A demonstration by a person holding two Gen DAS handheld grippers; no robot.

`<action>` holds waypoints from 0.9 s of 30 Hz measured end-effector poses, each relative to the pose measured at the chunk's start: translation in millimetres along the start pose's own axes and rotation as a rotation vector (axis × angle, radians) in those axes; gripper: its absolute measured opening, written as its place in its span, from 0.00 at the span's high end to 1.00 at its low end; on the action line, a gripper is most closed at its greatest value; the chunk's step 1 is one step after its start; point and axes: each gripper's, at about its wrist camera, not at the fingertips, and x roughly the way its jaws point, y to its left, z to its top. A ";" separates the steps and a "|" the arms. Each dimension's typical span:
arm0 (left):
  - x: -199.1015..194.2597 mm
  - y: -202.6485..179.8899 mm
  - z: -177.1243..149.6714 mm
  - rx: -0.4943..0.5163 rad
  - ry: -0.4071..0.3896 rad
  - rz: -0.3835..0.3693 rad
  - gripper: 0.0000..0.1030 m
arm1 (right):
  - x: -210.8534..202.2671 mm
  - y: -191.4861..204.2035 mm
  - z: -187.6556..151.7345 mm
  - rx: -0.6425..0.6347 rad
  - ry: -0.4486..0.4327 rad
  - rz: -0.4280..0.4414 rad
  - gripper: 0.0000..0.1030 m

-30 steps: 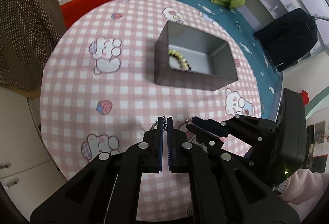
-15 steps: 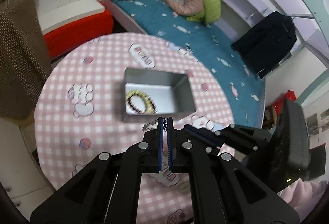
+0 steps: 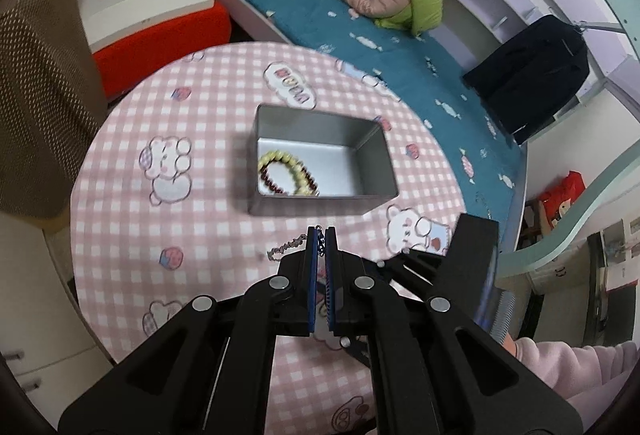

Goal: Organize jewelry
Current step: 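Lower the silver chain into the gray box with the left tool while the right tool holds the pink charm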

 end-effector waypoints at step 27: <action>17.3 -20.0 13.6 0.072 0.024 -0.049 0.97 | -66.9 -19.6 20.0 0.049 -0.170 -0.108 0.88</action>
